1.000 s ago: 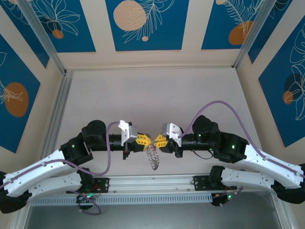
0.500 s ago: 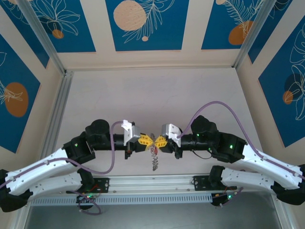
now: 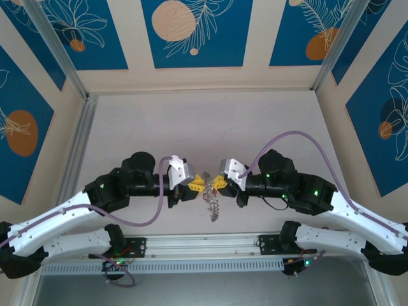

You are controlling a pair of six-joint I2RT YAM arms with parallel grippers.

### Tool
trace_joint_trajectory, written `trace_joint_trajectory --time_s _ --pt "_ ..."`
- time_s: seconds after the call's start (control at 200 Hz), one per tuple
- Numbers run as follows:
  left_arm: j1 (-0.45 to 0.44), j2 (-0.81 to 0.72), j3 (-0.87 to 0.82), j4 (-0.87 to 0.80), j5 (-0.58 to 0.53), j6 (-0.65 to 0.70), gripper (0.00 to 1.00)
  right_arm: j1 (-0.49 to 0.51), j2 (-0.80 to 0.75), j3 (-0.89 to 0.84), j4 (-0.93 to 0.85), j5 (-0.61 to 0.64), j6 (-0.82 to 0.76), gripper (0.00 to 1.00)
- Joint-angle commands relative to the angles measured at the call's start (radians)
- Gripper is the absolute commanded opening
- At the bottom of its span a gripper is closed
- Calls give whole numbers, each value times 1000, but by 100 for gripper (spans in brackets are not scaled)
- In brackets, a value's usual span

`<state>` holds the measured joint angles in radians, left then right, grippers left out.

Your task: Put the keys on the keyring

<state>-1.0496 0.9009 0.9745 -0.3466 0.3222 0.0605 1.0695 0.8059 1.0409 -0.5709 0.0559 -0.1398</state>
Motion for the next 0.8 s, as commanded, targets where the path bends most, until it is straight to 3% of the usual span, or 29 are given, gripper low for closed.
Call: trace_joint_trajectory --time_s 0.0,0.295,0.605,0.795 --pt "6 5 18 -123 -41 23 24 -4 -17 61 -4 28 -30 0" --pt "5 -79 71 -181 -91 34 35 2 35 103 -60 75 -54 0" --pt "6 -28 117 -135 -69 123 37 28 210 258 -265 234 -11 0" --pt "6 -22 96 -87 -79 145 37 45 275 339 -358 216 29 0"
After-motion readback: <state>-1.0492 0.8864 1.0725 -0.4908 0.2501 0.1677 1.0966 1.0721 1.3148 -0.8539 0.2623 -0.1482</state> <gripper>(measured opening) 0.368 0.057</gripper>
